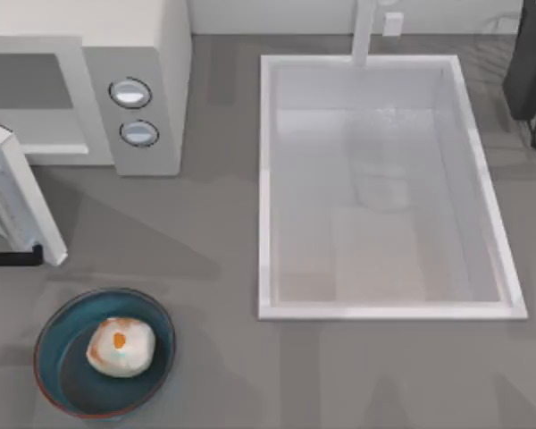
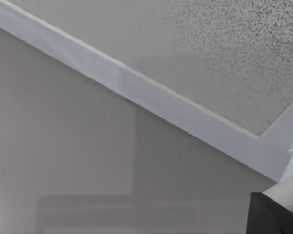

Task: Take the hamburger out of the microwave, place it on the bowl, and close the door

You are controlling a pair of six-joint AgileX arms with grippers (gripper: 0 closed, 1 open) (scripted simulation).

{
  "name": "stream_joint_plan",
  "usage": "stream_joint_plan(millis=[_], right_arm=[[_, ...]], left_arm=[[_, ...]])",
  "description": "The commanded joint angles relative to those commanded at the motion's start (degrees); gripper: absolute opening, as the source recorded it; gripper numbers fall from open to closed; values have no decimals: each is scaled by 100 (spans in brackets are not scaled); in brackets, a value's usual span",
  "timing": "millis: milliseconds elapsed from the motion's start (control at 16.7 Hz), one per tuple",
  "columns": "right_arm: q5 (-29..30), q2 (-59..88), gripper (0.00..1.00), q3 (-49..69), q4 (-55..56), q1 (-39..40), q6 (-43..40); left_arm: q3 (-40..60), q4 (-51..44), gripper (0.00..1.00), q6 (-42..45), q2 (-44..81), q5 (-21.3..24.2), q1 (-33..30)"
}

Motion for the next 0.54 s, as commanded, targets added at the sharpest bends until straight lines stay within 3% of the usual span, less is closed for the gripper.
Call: stream_joint_plan(millis=[300, 540], right_arm=[[0, 0, 100, 0, 0, 0, 0], [0, 0, 100, 0, 0, 0, 0]], left_arm=[[843, 598, 0, -65, 1560, -73, -118], [1099, 784, 0, -86, 1907, -97, -156]])
